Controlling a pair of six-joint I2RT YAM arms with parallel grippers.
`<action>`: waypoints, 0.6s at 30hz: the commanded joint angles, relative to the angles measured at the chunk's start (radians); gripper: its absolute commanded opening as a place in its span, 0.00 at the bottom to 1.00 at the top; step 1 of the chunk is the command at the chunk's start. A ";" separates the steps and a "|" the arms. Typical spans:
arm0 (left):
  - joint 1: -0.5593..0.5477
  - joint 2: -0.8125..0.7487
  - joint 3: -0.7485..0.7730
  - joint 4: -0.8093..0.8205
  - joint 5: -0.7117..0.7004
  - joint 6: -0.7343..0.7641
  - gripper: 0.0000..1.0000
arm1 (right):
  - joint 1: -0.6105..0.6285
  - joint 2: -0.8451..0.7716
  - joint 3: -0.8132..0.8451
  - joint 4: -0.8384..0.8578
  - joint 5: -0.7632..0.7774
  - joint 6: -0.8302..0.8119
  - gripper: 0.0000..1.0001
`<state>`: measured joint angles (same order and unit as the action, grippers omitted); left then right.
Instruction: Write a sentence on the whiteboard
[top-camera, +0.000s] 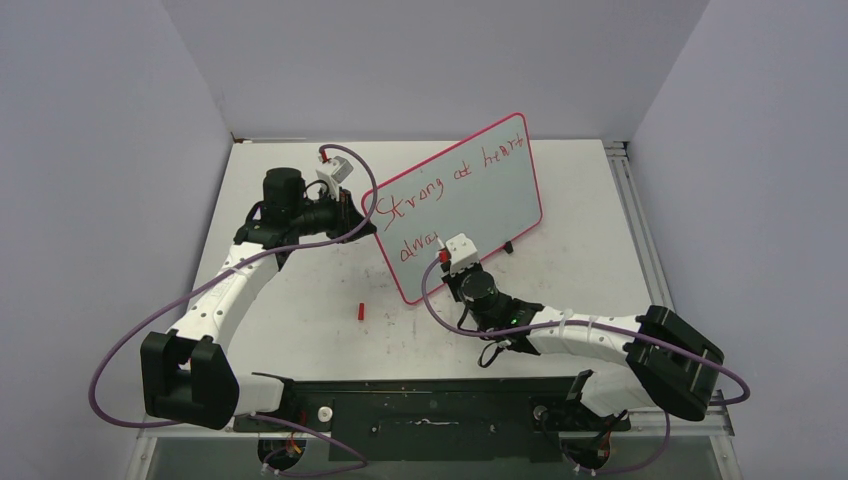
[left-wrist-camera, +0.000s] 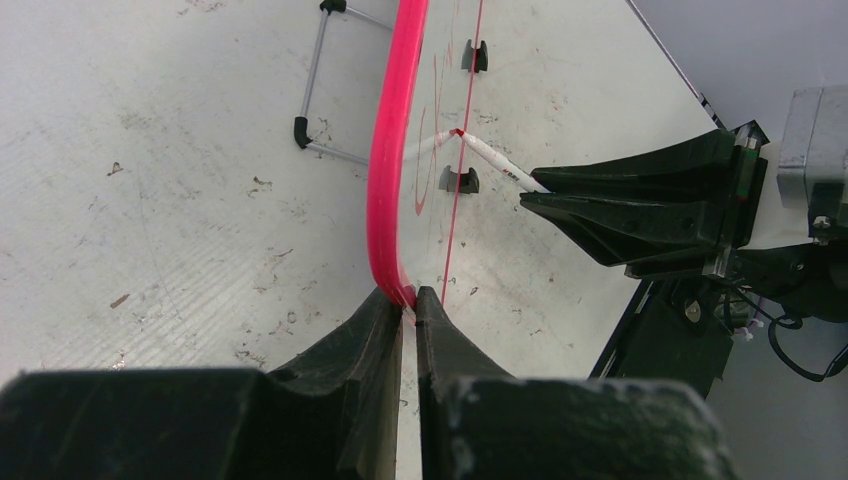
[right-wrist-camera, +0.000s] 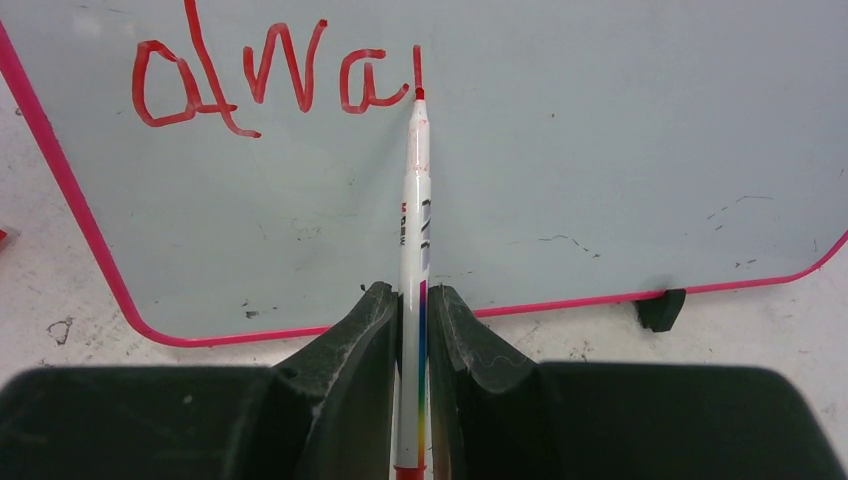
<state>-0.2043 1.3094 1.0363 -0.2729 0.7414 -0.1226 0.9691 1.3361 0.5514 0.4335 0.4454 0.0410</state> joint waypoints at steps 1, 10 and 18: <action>0.000 -0.041 0.008 0.047 0.030 0.003 0.00 | -0.004 -0.016 -0.003 0.027 -0.001 0.014 0.05; 0.000 -0.039 0.007 0.048 0.028 0.003 0.00 | 0.003 -0.079 0.009 0.005 0.031 0.001 0.05; 0.000 -0.039 0.008 0.047 0.028 0.003 0.00 | -0.004 -0.089 0.031 -0.007 0.046 -0.029 0.05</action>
<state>-0.2043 1.3094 1.0363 -0.2729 0.7418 -0.1226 0.9691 1.2579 0.5510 0.4103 0.4664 0.0338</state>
